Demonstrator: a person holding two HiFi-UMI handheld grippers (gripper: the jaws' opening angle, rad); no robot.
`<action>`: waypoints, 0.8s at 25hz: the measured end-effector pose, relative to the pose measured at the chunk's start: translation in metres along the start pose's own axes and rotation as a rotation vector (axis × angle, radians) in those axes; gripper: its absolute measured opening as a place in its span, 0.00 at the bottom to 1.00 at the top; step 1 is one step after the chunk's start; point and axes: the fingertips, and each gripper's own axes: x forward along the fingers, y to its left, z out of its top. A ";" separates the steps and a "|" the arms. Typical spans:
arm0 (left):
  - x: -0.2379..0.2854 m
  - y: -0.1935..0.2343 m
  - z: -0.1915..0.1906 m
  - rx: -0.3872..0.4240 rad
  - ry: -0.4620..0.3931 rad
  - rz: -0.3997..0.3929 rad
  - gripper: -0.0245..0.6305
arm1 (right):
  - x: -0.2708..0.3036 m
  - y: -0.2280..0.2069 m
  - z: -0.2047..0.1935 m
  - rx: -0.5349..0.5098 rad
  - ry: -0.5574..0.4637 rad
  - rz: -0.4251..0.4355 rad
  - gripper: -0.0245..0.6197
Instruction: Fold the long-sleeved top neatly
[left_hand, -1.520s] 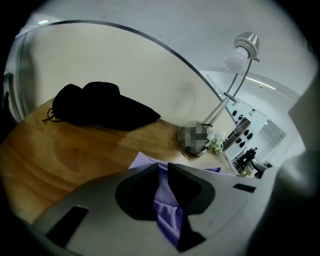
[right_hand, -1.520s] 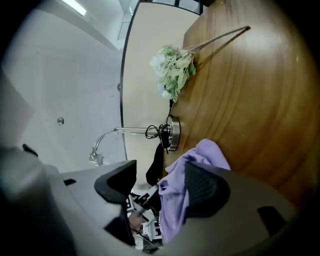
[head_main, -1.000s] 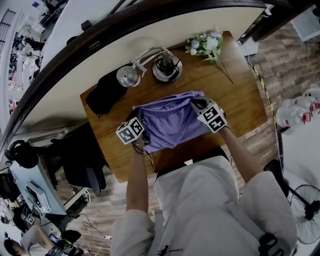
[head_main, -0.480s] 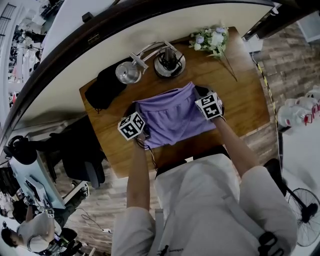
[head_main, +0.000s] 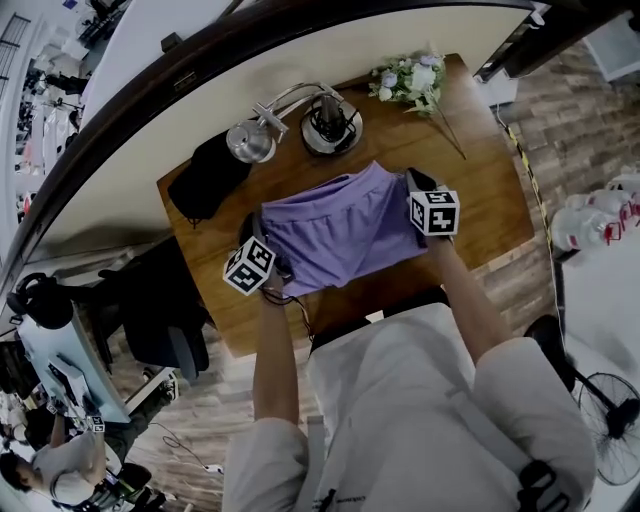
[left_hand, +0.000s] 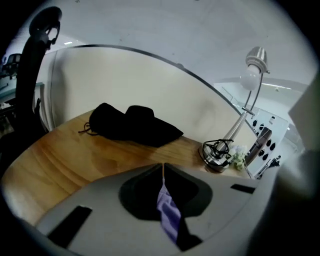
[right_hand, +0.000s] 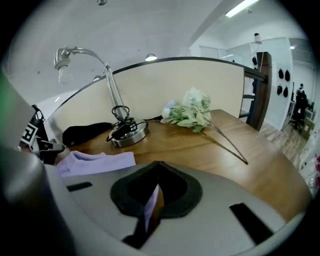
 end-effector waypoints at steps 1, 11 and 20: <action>-0.010 -0.001 0.001 0.013 -0.014 0.004 0.08 | -0.009 -0.007 -0.003 0.018 -0.003 -0.006 0.05; -0.060 -0.110 -0.073 0.192 0.059 -0.198 0.08 | -0.067 0.005 -0.079 0.173 0.039 0.100 0.17; -0.053 -0.154 -0.123 0.231 0.186 -0.279 0.08 | -0.090 0.018 -0.096 0.333 0.009 0.125 0.37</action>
